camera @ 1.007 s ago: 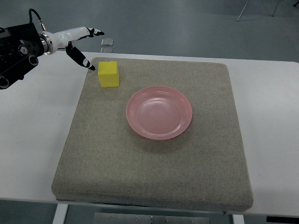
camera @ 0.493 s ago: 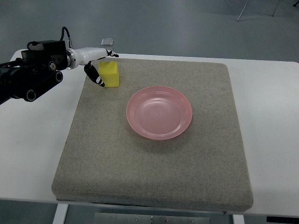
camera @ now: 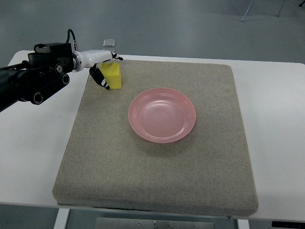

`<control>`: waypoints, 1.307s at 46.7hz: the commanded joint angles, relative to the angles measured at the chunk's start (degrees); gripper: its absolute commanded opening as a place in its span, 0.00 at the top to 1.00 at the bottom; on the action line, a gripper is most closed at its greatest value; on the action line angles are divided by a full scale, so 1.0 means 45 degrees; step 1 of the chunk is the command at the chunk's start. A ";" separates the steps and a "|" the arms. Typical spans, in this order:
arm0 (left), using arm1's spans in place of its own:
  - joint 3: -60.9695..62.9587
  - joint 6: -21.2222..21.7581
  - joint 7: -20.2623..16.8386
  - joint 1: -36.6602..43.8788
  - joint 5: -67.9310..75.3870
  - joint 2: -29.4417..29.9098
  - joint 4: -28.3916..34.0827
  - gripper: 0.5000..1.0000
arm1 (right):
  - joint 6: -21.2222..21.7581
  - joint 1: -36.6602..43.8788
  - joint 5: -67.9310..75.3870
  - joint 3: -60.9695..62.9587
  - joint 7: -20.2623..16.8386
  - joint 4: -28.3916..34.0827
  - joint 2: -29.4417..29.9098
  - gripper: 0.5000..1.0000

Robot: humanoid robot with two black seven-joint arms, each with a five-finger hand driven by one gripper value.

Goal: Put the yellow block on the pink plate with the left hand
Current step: 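Close the left hand fingers around the yellow cube and lift it, then carry the yellow cube over the pink plate and lower it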

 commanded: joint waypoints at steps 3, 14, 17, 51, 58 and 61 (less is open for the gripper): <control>0.0006 0.0000 -0.0001 0.0001 0.0022 -0.0001 -0.0002 0.06 | -0.0001 -0.0006 0.0000 -0.0001 0.0000 0.0000 0.0000 0.15; 0.0026 0.0000 -0.0021 -0.0019 0.0061 -0.0021 0.0096 0.54 | -0.0001 -0.0006 0.0000 -0.0001 0.0000 0.0000 0.0000 0.15; 0.0026 -0.0020 -0.0021 -0.0019 0.0061 -0.0001 0.0096 0.74 | -0.0001 -0.0005 0.0000 -0.0001 0.0000 0.0000 0.0000 0.15; -0.0033 -0.1191 -0.0333 -0.1366 -0.0056 0.2303 -0.5408 1.00 | -0.0001 -0.0006 0.0000 -0.0001 0.0000 0.0000 0.0000 0.15; -0.0033 -0.1465 -0.0490 -0.1367 -0.0017 0.2577 -0.7129 1.00 | -0.0001 -0.0006 0.0000 -0.0001 0.0000 0.0000 0.0000 0.15; -0.0013 -0.1484 -0.0470 -0.1347 0.0003 0.2480 -0.7423 1.00 | -0.0001 -0.0006 0.0000 -0.0001 0.0000 0.0000 0.0000 0.15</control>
